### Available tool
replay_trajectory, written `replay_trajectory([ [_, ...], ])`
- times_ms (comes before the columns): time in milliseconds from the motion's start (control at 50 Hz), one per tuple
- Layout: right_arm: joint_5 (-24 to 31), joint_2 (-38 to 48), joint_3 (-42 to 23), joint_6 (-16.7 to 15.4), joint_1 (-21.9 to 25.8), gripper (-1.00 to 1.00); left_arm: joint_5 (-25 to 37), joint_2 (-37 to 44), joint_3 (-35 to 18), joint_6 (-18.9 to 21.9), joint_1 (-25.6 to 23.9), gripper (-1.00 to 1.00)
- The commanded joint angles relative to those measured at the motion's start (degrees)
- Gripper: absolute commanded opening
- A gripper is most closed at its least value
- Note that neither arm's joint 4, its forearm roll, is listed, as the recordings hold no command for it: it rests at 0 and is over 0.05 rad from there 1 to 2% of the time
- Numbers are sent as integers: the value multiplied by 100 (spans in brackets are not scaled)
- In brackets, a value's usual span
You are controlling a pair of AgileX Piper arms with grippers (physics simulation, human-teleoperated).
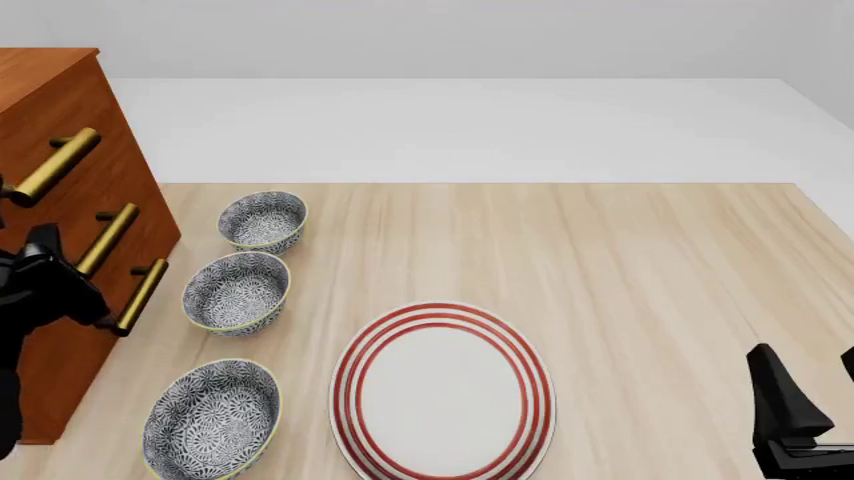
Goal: Open the top drawer of the cabinet.
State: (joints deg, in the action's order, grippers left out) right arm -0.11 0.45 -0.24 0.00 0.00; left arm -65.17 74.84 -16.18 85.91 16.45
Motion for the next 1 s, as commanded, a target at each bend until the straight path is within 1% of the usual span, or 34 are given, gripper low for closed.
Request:
replay_trajectory([
  [20,0,-1,0,0,0,100,-10,111,-90,-2,102,100],
  [340,0,0,0,0,0,100,-60,257,-218,12,215,100],
  [600,0,1,0,0,0,100,101,158,-349,38,219,100],
  [620,0,1,0,-1,1,100,-96,232,-280,184,169,100],
  [640,0,0,0,0,1,100,-227,245,-206,263,111,-100],
  [660,0,0,0,1,0,100,-65,248,-259,171,170,-100],
  [680,0,0,0,1,-2,100,-119,262,-236,219,139,-100],
  [700,0,0,0,0,0,100,-248,348,-165,373,93,-100],
  [740,0,1,0,1,1,100,-166,285,-193,300,94,-100],
  [1000,0,0,0,-1,-1,100,-374,381,-44,470,-48,-100],
])
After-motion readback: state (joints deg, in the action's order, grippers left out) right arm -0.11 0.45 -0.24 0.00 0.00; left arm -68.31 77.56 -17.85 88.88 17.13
